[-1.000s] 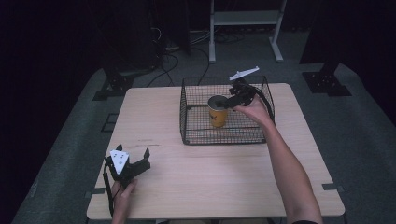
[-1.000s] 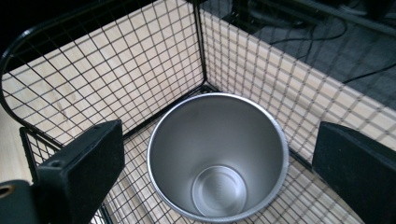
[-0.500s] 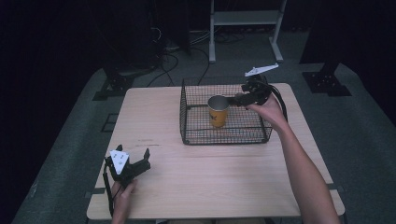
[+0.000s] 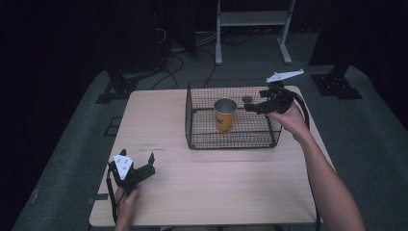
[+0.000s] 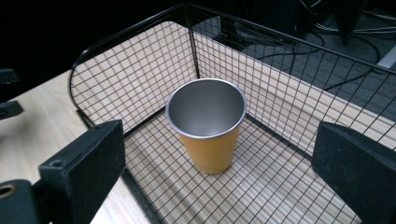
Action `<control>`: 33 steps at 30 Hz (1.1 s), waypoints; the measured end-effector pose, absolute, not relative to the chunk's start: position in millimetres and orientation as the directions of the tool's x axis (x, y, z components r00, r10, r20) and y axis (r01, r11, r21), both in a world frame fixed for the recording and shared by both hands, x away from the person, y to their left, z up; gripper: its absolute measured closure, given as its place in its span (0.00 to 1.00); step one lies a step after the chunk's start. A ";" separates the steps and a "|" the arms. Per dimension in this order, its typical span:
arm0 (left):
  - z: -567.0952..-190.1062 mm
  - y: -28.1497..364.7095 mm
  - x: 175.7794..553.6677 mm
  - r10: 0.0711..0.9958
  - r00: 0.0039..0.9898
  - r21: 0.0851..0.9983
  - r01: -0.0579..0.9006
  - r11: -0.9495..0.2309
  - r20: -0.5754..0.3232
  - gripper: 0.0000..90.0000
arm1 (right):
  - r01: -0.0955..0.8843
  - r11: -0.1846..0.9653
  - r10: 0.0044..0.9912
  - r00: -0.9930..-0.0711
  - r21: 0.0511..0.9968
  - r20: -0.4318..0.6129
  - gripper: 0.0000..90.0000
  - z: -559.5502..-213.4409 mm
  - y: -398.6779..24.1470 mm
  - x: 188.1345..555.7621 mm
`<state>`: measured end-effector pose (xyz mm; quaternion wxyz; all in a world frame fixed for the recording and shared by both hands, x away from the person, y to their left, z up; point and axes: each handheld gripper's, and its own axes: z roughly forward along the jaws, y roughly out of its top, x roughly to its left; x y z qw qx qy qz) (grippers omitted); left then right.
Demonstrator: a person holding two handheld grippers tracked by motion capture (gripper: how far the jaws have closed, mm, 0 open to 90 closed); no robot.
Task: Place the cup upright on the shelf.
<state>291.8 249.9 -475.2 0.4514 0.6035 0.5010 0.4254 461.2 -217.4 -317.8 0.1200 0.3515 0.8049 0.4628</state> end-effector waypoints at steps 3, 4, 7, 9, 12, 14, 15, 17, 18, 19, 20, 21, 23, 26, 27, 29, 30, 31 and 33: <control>-475.2 249.9 291.8 0.989 0.135 0.971 0.221 -0.090 0.061 0.01 | 0.442 0.322 0.672 -0.729 0.837 0.126 0.03 -319.1 -220.3 454.6; -475.2 249.9 291.8 0.989 0.135 0.971 0.221 -0.090 0.061 0.01 | 0.444 0.321 0.669 -0.731 0.837 0.131 0.03 -320.2 -221.0 452.8; -475.2 249.8 291.7 0.989 0.136 0.971 0.221 -0.091 0.062 0.01 | 0.440 0.329 0.659 -0.741 0.836 0.131 0.03 -324.9 -221.9 446.7; -475.2 249.7 291.7 0.989 0.136 0.971 0.221 -0.092 0.063 0.01 | 0.441 0.332 0.654 -0.745 0.834 0.134 0.03 -326.9 -221.8 444.3; -475.2 249.8 291.8 0.989 0.135 0.971 0.222 -0.092 0.063 0.01 | 0.436 0.342 0.647 -0.752 0.832 0.129 0.03 -329.7 -221.0 439.2; -475.2 249.8 291.8 0.989 0.135 0.971 0.222 -0.092 0.062 0.01 | 0.432 0.341 0.642 -0.756 0.835 0.129 0.03 -331.3 -221.1 436.4; -475.2 249.8 291.7 0.989 0.135 0.971 0.222 -0.092 0.063 0.01 | 0.431 0.339 0.639 -0.758 0.836 0.132 0.03 -332.1 -221.3 434.9; -475.2 249.8 291.7 0.989 0.135 0.971 0.222 -0.093 0.064 0.01 | 0.429 0.345 0.637 -0.761 0.835 0.128 0.03 -333.5 -221.6 431.8; -475.2 249.7 291.7 0.989 0.135 0.971 0.222 -0.092 0.063 0.01 | 0.427 0.345 0.634 -0.763 0.836 0.128 0.03 -334.1 -222.1 430.1; -475.2 249.8 291.7 0.989 0.135 0.971 0.222 -0.092 0.063 0.01 | 0.429 0.345 0.634 -0.763 0.835 0.129 0.03 -334.4 -222.4 428.7; -475.2 249.8 291.7 0.989 0.135 0.971 0.221 -0.091 0.062 0.01 | 0.426 0.351 0.633 -0.764 0.834 0.124 0.03 -334.7 -223.2 426.6; -475.2 249.8 291.7 0.989 0.135 0.971 0.221 -0.091 0.062 0.01 | 0.425 0.349 0.631 -0.765 0.835 0.126 0.03 -334.9 -224.0 425.0; -475.2 249.8 291.7 0.989 0.134 0.971 0.221 -0.091 0.062 0.01 | 0.424 0.346 0.629 -0.767 0.837 0.128 0.03 -335.1 -225.8 421.5; -475.2 249.7 291.8 0.989 0.135 0.971 0.221 -0.091 0.062 0.01 | 0.421 0.339 0.626 -0.769 0.841 0.133 0.03 -336.4 -229.2 416.6; -475.2 249.7 291.8 0.989 0.134 0.971 0.221 -0.091 0.063 0.01 | 0.420 0.337 0.625 -0.769 0.843 0.134 0.03 -337.2 -230.4 415.0; -475.2 250.1 291.8 0.989 0.134 0.971 0.221 -0.092 0.064 0.01 | 0.422 0.340 0.629 -0.767 0.841 0.130 0.03 -339.4 -232.3 412.1; -475.2 250.3 291.9 0.989 0.131 0.971 0.221 -0.090 0.062 0.01 | 0.420 0.339 0.630 -0.766 0.842 0.129 0.03 -341.1 -233.2 410.5; -475.2 250.8 292.0 0.990 0.128 0.971 0.223 -0.086 0.058 0.01 | 0.423 0.336 0.628 -0.766 0.842 0.134 0.03 -342.4 -233.9 409.4; -475.1 251.4 292.1 0.990 0.128 0.971 0.226 -0.082 0.054 0.01 | 0.423 0.339 0.624 -0.770 0.840 0.136 0.03 -346.2 -235.2 405.8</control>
